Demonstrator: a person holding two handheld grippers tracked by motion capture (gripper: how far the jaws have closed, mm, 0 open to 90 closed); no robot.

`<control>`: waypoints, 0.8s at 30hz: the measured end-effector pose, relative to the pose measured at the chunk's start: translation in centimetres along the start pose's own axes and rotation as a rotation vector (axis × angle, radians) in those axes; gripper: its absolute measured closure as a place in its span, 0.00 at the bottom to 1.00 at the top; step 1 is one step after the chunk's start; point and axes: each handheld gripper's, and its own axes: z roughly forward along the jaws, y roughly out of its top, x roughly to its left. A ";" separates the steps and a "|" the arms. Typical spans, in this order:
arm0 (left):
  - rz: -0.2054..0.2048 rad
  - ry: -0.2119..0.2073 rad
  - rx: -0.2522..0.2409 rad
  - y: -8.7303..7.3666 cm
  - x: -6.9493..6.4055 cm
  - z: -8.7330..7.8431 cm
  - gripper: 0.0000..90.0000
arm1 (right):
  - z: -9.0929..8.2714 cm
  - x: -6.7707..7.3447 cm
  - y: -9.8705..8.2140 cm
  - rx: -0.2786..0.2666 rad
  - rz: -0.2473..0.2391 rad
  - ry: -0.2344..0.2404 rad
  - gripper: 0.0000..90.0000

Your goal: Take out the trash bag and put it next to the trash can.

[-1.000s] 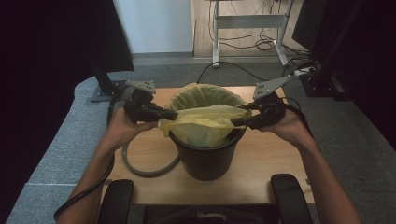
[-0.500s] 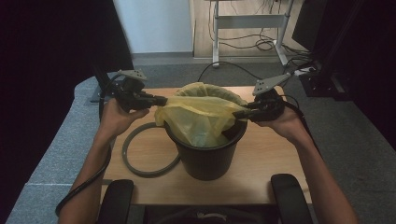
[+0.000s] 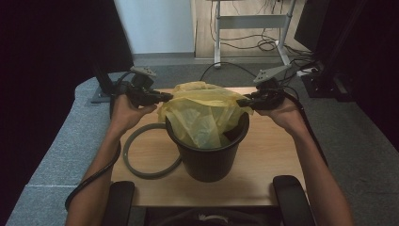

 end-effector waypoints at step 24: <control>-0.056 0.012 0.116 0.1 0.8 3.1 0.70 | 3.4 -1.6 0.3 0.071 0.077 -0.049 0.76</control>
